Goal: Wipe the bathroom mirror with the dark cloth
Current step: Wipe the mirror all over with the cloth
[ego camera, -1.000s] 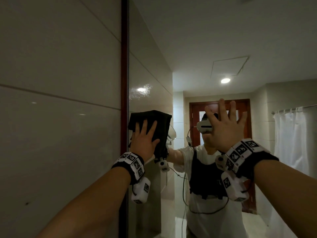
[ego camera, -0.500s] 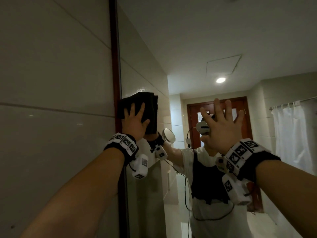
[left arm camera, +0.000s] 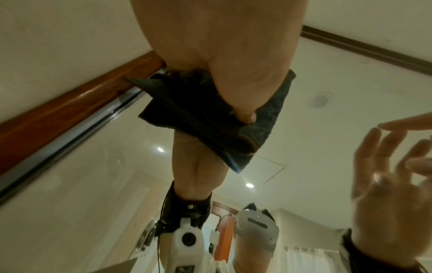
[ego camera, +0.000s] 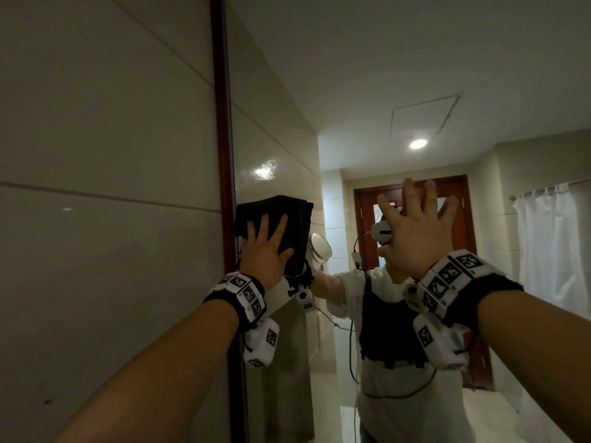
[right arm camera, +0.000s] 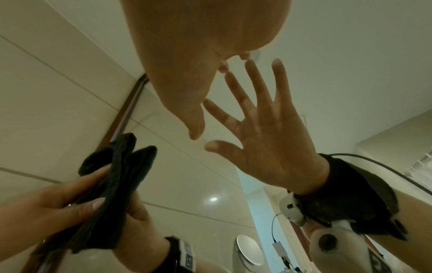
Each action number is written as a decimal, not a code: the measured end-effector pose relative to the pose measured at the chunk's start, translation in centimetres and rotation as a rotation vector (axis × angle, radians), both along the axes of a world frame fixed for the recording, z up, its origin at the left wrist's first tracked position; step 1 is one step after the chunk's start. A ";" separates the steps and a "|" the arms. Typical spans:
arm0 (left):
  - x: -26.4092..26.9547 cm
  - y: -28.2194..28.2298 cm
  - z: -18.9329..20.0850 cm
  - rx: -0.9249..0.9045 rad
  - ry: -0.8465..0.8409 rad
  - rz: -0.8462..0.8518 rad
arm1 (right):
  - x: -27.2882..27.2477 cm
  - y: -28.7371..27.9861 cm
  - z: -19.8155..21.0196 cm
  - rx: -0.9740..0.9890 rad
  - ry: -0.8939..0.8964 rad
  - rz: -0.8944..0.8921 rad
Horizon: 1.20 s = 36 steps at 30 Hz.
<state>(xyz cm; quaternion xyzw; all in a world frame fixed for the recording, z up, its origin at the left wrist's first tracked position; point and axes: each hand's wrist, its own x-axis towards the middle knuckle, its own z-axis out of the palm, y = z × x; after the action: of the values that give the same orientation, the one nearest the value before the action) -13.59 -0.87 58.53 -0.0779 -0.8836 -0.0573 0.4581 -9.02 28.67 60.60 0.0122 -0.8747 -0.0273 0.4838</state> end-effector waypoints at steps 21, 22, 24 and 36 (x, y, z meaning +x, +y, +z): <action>-1.3 -0.7 12.6 0.171 0.027 0.000 | -2.2 -0.3 3.7 -0.052 0.092 0.055; -1.3 -0.6 13.1 0.176 0.030 -0.007 | -2.2 -0.2 3.8 -0.053 0.091 0.060; -1.3 -0.2 13.7 0.179 0.043 -0.016 | -2.2 -0.3 3.8 -0.055 0.097 0.065; 0.5 7.8 9.0 -0.131 0.201 -0.029 | -2.1 -0.1 3.7 -0.059 0.091 0.070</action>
<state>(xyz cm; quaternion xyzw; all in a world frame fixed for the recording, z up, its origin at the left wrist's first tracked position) -13.08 6.93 67.49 -0.1259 -0.8340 0.0019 0.5373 -11.14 28.52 64.29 0.0274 -0.8514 0.0147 0.5236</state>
